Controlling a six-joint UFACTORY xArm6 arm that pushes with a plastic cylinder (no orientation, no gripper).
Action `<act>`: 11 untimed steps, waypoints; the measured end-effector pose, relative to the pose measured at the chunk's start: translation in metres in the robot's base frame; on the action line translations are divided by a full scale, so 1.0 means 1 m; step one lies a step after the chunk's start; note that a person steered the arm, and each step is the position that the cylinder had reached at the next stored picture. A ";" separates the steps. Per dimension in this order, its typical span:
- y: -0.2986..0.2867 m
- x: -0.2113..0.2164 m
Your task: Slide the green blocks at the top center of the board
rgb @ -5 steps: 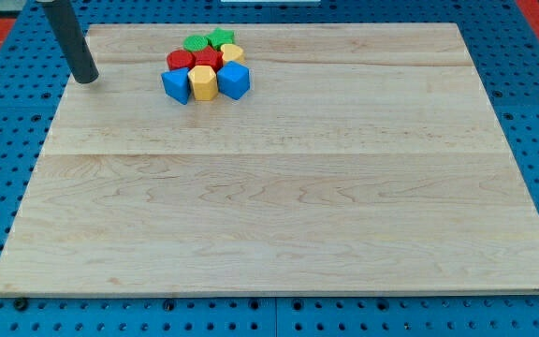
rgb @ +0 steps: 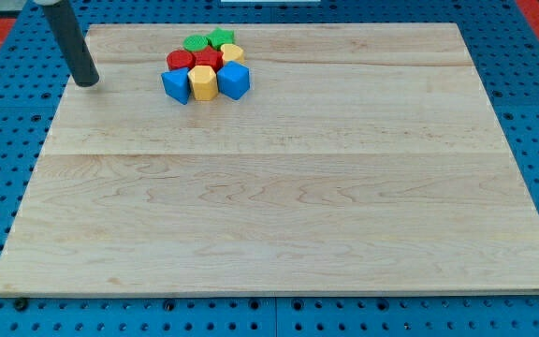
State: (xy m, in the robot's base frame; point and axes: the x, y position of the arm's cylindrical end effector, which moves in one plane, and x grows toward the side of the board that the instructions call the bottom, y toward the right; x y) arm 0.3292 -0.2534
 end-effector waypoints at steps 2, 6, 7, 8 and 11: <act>0.050 -0.002; 0.027 -0.041; 0.029 -0.061; 0.042 -0.082; 0.155 -0.070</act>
State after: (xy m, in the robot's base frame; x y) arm 0.2593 -0.0986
